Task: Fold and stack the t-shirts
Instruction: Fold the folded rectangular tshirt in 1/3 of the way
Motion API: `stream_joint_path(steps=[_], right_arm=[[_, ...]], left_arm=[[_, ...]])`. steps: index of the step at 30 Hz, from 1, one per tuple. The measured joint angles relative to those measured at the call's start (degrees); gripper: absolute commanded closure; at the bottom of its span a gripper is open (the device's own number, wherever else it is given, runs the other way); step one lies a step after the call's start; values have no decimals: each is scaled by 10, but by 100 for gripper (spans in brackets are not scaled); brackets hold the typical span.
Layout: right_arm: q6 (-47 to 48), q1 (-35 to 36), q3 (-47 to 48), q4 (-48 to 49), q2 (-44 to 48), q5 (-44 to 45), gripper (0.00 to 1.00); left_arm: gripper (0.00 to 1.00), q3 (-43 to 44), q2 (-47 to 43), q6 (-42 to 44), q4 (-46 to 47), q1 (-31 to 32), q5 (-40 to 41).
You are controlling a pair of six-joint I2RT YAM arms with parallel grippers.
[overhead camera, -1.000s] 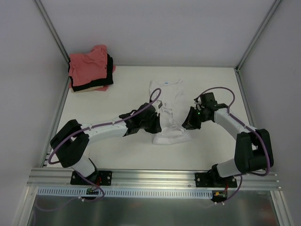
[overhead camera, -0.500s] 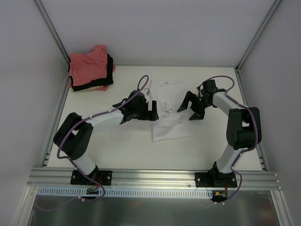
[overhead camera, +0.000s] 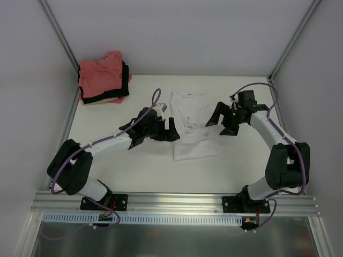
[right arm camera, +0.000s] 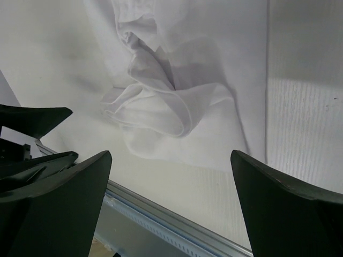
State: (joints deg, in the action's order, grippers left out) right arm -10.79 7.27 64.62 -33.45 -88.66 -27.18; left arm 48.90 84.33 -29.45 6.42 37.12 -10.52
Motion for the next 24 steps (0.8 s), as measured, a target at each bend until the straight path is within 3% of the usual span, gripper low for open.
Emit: stream_joint_path(steps=[6,13,24], right_arm=[[-2,16,-15,1,21,-12,1],[-36,113,-36,34,20,-35,0],[-103,217,-71,101,4,-35,0]], left_arm=[[13,-33,3,-15,12,0,-53],[13,-92,-64,-21,0,0,-56],[12,-112,-141,-21,-26,0,-46]])
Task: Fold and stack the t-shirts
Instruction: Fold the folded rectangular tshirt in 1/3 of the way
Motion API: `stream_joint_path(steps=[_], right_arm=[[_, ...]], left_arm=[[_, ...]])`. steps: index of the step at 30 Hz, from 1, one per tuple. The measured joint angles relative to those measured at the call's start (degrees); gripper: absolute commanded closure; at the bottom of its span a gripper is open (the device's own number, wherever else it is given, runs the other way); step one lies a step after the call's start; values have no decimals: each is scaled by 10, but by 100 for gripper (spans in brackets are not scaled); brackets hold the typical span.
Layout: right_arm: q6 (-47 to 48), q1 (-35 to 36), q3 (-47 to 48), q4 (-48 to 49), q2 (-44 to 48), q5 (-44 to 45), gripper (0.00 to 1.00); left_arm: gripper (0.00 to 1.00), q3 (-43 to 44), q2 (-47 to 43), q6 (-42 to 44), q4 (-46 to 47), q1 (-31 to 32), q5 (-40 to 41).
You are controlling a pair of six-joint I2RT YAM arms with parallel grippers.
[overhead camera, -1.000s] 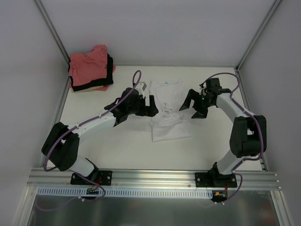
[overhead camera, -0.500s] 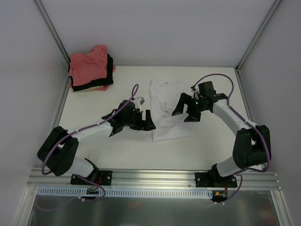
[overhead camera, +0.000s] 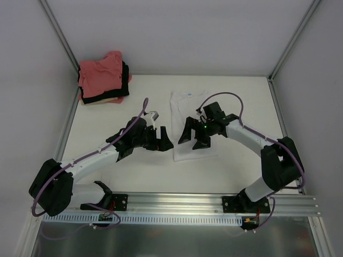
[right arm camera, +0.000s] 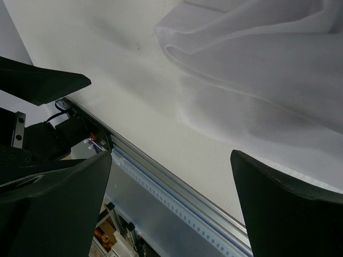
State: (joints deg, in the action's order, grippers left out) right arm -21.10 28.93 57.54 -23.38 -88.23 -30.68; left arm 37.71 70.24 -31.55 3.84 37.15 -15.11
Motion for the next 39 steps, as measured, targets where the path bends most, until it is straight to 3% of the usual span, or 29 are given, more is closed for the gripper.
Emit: stream_joint_path(steps=[10,21,34,39], right_arm=[[-34,72,56,48,-121,0,1],[-18,77,151,42,-194,13,1],[50,-9,249,-2,-283,28,1],[72,-39,332,-35,-335,28,1]], left_arm=[[12,-11,-28,5,-27,0,19],[11,-19,-41,13,-42,0,33],[10,-23,-58,35,-72,0,53],[11,-33,-69,37,-78,0,54]])
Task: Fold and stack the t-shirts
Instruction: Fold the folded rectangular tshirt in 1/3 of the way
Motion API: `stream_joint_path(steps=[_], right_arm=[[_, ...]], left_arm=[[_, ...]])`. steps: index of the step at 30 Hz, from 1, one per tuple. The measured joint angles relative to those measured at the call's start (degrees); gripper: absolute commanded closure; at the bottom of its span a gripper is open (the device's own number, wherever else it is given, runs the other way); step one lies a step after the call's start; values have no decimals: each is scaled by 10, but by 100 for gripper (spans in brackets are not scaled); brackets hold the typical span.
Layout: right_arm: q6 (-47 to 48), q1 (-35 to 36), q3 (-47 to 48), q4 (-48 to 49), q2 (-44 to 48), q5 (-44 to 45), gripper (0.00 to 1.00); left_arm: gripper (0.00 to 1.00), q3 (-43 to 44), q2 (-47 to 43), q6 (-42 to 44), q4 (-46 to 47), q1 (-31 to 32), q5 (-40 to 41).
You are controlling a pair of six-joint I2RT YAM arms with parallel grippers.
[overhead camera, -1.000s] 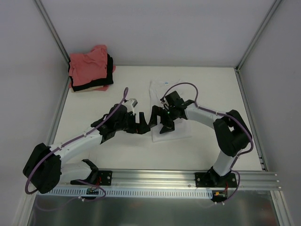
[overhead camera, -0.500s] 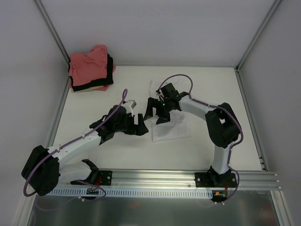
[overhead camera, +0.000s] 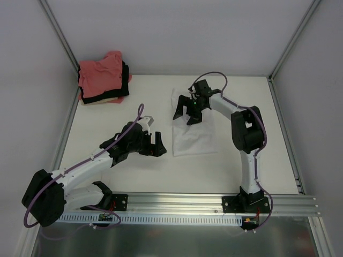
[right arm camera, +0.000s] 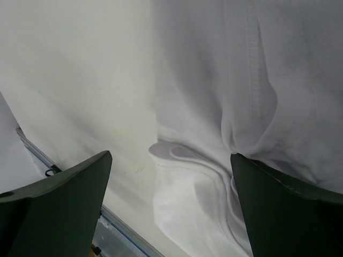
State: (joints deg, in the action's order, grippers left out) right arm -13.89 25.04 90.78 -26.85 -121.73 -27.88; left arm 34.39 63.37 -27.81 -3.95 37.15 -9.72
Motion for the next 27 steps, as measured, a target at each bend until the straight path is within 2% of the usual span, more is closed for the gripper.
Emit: stream_joint_path(steps=[8,12,13,14,15,18,22,27], right_arm=[[36,-38,192,-71,-49,5,1],[53,-52,204,-94,-16,16,0],[56,-54,191,-99,2,20,1],[59,-55,174,-103,23,23,1],[62,-56,154,-105,47,25,1],[68,-55,64,-104,135,33,0],[71,-57,-88,-90,254,50,0],[69,-100,-240,-65,343,61,0]], left_arm=[[10,-9,-42,0,-27,0,11],[10,-20,-62,0,-28,0,14],[9,-23,-65,0,-28,0,14],[3,-26,-66,0,-28,0,14],[1,-29,-65,-1,-24,0,14],[1,-37,-54,-4,-8,0,13],[2,-37,6,-5,55,0,5],[1,-21,98,-4,127,-1,-28]])
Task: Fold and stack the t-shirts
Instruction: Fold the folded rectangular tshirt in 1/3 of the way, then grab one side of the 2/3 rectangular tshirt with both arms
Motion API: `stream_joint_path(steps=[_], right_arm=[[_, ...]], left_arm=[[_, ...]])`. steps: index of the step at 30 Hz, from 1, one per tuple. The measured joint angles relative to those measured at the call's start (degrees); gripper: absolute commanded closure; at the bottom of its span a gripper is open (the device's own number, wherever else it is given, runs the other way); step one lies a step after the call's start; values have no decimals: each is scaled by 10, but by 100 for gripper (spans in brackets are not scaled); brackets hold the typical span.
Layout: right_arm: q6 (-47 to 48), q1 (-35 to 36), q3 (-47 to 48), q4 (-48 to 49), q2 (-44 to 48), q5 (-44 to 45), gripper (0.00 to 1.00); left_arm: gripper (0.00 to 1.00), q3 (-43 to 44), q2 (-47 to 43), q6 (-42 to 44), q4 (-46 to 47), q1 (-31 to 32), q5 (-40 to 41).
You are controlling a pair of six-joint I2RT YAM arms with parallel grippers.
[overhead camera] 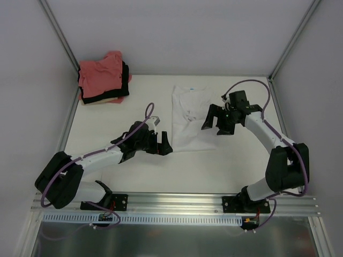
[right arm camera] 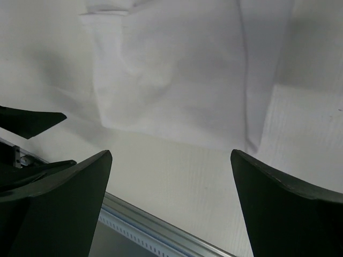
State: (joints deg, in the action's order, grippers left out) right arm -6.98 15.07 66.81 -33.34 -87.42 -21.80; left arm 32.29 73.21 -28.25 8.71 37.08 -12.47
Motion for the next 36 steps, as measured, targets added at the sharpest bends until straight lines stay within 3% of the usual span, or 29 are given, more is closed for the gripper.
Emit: stream_joint_path(steps=[8,14,27,30,31,32,33,35,36], right_arm=[[-10,-71,-136,57,16,-13,0],[-29,-89,-191,115,17,-40,5],[-59,-89,-240,195,4,-78,9],[-64,-89,-247,211,3,-90,17],[-65,-89,-250,216,3,-91,29],[-67,-89,-253,224,1,-93,42],[-68,-89,-256,229,-3,-92,50],[-74,-89,-263,239,-17,-96,70],[-77,-89,-264,243,-24,-96,75]], left_arm=[[3,24,108,-12,119,-8,-39],[4,55,174,-15,149,-12,-52],[5,103,256,-41,184,-19,-96],[9,104,261,-49,196,-19,-103],[12,104,263,-52,198,-19,-107],[22,104,266,-54,201,-19,-112],[54,104,270,-58,206,-19,-116],[92,103,279,-66,208,-19,-126],[100,103,286,-70,207,-19,-130]])
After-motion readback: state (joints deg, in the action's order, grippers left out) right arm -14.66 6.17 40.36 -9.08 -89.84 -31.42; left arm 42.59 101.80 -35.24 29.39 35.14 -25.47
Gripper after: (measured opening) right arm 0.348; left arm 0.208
